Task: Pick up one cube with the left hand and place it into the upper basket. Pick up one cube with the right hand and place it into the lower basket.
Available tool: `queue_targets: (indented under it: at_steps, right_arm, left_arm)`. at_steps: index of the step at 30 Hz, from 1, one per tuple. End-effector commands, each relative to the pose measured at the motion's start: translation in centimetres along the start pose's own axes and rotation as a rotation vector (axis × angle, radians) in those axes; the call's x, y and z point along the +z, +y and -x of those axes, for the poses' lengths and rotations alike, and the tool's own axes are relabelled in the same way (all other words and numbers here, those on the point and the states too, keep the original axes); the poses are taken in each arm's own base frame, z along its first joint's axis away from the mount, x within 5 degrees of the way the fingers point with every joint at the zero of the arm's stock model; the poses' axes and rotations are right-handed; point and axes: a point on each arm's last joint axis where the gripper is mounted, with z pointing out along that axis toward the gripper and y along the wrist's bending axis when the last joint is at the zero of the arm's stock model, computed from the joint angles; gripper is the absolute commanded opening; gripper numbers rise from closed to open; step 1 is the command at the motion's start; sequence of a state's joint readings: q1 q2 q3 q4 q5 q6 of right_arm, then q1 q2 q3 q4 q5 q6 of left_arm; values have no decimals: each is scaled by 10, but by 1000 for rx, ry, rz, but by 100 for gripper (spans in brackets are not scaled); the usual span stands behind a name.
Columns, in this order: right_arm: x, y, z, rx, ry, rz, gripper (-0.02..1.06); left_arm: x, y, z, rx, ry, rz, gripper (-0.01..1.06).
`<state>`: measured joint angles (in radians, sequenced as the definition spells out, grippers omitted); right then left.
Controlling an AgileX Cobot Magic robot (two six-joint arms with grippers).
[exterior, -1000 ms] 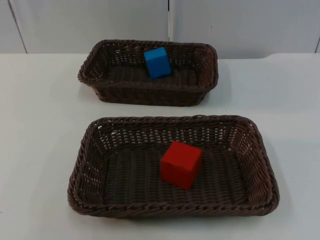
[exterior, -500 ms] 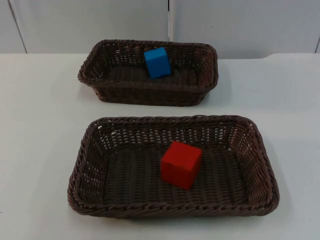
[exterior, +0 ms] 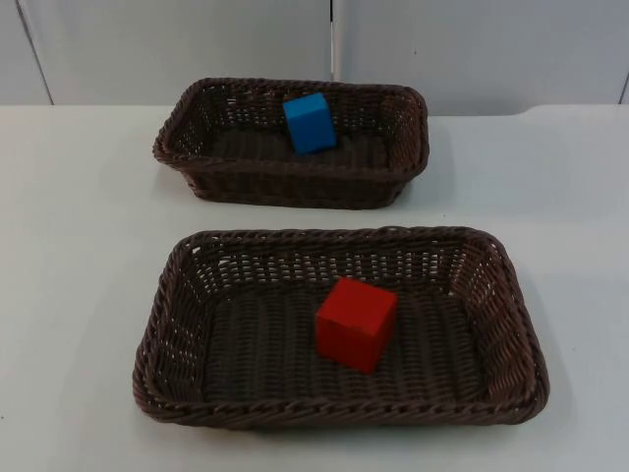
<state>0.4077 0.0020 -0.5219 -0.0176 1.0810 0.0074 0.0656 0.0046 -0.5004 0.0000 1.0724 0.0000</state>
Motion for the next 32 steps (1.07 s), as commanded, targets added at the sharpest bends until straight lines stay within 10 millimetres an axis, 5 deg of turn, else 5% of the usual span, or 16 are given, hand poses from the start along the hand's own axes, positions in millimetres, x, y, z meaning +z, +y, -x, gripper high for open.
queue_targets:
  at_steps: [1, 15, 32]
  right_arm:
    - [1, 1, -1, 23, 1, -38, 105]
    - [1, 2, -1, 116, 2, -219, 105]
    - [1, 2, -1, 130, 2, -243, 105]
  left_arm:
    - [1, -1, -2, -8, 3, -6, 105]
    - [1, -1, -2, -8, 3, -6, 105]
    - [1, -1, -2, -8, 3, -6, 105]
